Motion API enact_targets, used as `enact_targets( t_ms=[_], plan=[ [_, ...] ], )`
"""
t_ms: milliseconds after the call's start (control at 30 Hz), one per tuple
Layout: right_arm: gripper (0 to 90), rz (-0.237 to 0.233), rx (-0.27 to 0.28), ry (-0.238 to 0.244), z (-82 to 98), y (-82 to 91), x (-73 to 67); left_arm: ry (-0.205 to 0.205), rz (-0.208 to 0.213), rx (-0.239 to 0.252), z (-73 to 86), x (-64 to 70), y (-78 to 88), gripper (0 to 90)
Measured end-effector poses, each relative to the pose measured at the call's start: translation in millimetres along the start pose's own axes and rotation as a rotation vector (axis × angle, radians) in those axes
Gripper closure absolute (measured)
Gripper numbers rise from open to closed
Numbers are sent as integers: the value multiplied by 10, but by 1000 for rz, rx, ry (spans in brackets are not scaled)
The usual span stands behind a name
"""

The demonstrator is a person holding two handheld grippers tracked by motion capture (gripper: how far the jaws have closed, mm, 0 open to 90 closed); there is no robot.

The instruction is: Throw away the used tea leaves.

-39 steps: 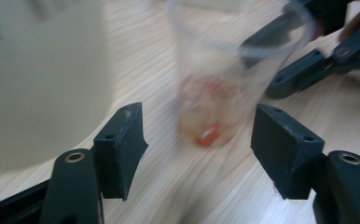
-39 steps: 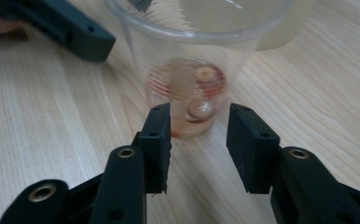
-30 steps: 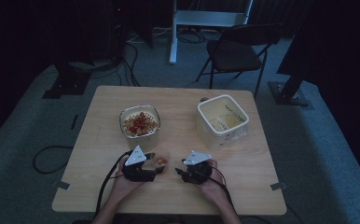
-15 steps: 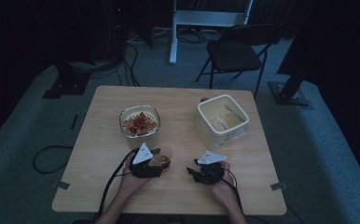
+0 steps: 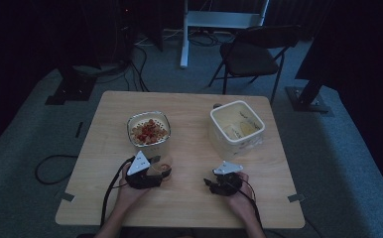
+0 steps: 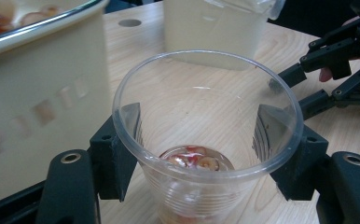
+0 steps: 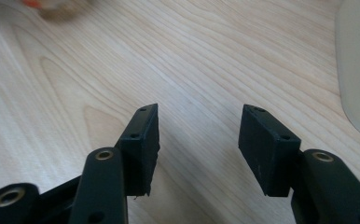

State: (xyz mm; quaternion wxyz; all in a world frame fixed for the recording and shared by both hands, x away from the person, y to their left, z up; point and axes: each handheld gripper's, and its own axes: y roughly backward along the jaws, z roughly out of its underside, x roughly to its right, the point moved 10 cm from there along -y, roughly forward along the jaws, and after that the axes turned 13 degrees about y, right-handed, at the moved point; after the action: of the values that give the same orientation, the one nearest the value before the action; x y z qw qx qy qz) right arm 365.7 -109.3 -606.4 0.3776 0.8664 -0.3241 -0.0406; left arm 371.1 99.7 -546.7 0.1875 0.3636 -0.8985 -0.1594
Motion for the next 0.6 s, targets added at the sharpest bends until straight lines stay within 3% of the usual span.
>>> enact_targets(
  t_ms=[133, 267, 400, 600],
  plan=[
    [456, 18, -30, -2, 62, -30, 38, 18, -17, 17, -11, -74, 111, 341],
    [444, 7, -13, -25, 71, -39, 55, 33, -45, 34, -19, -158, 245, 344],
    [427, 7, 1, -21, 69, -52, 68, 54, -58, 38, -7, -234, 338, 348],
    [407, 9, 22, -22, 64, -71, 76, 69, -115, 51, 14, -420, 507, 348]
  ],
)
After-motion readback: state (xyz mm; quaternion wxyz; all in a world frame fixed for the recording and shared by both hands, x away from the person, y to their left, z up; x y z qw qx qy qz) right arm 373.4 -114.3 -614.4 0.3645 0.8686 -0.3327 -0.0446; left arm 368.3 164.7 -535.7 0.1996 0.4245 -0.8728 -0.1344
